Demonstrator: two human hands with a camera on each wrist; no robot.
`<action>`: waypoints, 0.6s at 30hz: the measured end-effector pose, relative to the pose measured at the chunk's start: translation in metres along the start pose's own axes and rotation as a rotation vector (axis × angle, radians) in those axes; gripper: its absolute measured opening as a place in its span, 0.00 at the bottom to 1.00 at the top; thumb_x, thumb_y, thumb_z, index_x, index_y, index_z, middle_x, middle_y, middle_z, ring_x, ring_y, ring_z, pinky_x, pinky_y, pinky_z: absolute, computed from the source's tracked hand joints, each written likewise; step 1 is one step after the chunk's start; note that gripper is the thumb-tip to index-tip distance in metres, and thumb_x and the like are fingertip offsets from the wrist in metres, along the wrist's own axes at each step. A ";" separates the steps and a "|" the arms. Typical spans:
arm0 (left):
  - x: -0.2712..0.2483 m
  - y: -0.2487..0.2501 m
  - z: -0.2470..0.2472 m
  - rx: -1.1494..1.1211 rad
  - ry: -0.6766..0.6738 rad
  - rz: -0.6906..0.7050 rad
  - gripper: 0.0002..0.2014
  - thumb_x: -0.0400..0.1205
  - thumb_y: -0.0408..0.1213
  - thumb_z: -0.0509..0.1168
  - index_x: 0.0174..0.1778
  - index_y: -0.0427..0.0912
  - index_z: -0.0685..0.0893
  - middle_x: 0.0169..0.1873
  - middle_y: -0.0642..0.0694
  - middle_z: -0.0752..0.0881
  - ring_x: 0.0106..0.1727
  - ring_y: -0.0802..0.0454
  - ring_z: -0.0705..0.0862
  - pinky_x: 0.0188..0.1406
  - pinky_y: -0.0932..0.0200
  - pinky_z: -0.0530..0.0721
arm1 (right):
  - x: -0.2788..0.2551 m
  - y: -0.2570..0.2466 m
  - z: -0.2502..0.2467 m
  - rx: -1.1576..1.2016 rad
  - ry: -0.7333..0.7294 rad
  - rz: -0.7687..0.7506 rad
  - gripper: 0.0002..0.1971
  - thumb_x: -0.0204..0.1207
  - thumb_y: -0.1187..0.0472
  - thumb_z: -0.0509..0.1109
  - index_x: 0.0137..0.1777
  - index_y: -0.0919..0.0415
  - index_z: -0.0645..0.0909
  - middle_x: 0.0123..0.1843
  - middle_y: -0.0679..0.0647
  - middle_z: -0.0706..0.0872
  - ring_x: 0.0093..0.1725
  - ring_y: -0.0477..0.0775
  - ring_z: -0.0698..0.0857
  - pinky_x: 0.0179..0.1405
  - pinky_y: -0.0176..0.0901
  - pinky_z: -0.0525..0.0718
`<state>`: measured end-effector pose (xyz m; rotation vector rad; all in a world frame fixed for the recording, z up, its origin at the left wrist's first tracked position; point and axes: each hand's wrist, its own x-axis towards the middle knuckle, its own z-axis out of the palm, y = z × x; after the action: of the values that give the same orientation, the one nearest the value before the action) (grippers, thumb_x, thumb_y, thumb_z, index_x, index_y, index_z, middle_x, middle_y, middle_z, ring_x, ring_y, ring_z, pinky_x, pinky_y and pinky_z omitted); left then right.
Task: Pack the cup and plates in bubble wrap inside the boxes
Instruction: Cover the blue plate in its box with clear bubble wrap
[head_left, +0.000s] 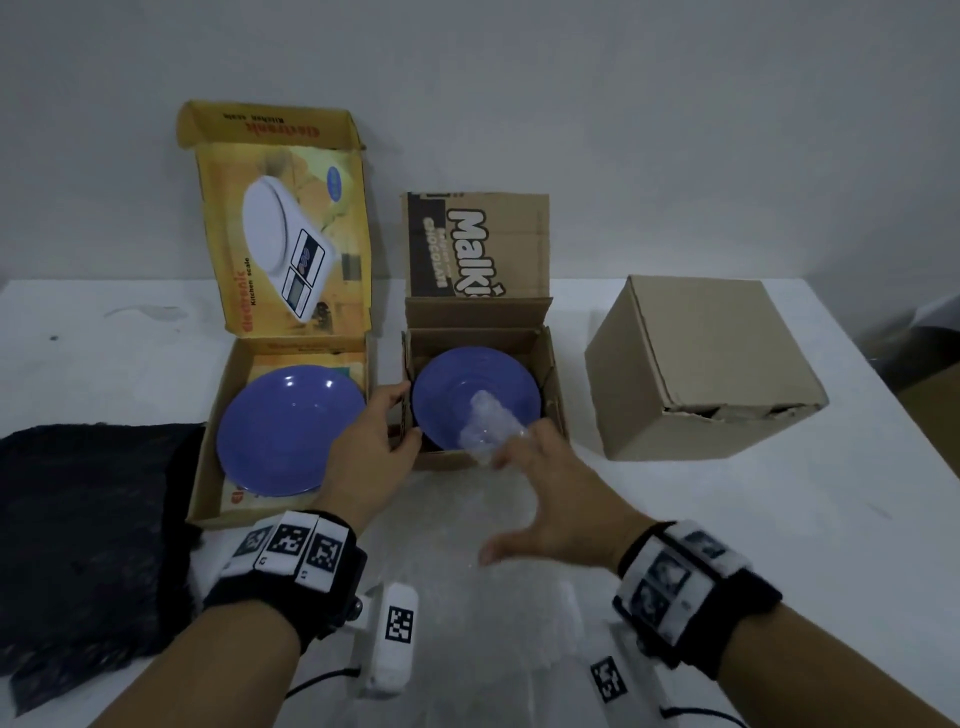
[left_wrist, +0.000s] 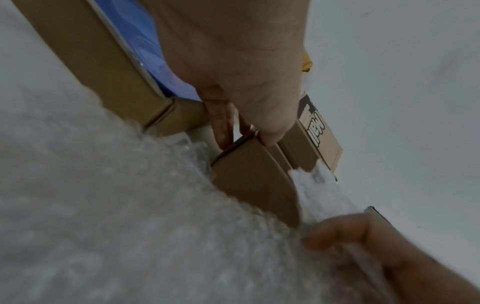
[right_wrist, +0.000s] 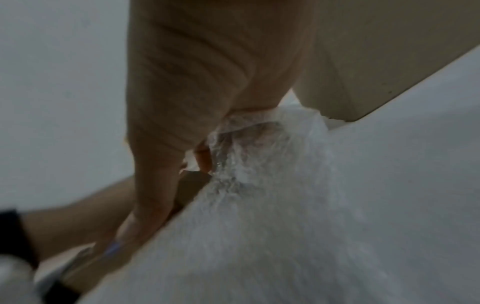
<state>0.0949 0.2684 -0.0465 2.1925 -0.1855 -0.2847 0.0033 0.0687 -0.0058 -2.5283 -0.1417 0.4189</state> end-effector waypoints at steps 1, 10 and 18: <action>0.000 0.000 0.000 -0.002 0.002 0.001 0.25 0.82 0.38 0.65 0.74 0.54 0.67 0.71 0.50 0.76 0.68 0.48 0.78 0.59 0.58 0.76 | -0.001 -0.001 0.008 -0.136 -0.025 -0.039 0.40 0.54 0.28 0.76 0.64 0.43 0.70 0.59 0.46 0.63 0.57 0.48 0.70 0.58 0.42 0.75; 0.001 -0.004 0.001 -0.011 0.011 0.019 0.25 0.81 0.39 0.65 0.74 0.55 0.68 0.71 0.51 0.77 0.68 0.47 0.79 0.60 0.54 0.78 | -0.001 -0.010 0.045 -0.448 0.064 -0.093 0.29 0.63 0.29 0.63 0.63 0.38 0.79 0.58 0.51 0.75 0.59 0.56 0.75 0.57 0.55 0.77; 0.003 0.000 0.000 -0.031 0.034 -0.013 0.21 0.83 0.44 0.64 0.71 0.53 0.70 0.69 0.50 0.78 0.66 0.47 0.80 0.60 0.53 0.78 | 0.005 -0.006 0.020 -0.193 0.481 -0.081 0.10 0.75 0.52 0.60 0.47 0.58 0.76 0.44 0.58 0.79 0.32 0.59 0.80 0.25 0.43 0.79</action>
<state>0.0981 0.2678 -0.0474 2.1674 -0.1474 -0.2558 0.0011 0.0854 -0.0195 -2.7205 -0.1024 -0.2512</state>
